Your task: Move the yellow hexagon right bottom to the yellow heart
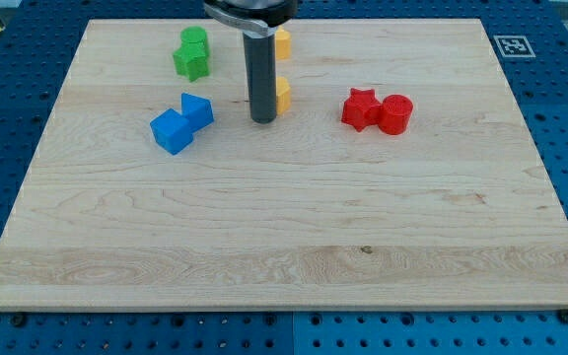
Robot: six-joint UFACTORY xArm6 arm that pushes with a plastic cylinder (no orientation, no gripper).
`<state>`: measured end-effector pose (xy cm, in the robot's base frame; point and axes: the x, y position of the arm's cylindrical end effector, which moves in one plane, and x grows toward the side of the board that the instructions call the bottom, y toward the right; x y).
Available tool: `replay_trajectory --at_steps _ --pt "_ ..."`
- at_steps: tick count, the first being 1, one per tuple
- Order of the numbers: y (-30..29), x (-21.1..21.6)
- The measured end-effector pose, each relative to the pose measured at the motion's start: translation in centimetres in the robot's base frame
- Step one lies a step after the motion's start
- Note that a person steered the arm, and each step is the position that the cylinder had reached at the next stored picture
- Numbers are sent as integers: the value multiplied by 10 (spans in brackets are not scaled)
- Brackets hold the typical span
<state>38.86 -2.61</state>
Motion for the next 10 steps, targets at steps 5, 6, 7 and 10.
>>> replay_trajectory --at_steps 5,6,7,10 --pt "8 -51" --pt "8 -65" --pt "8 -76" --pt "52 -55"
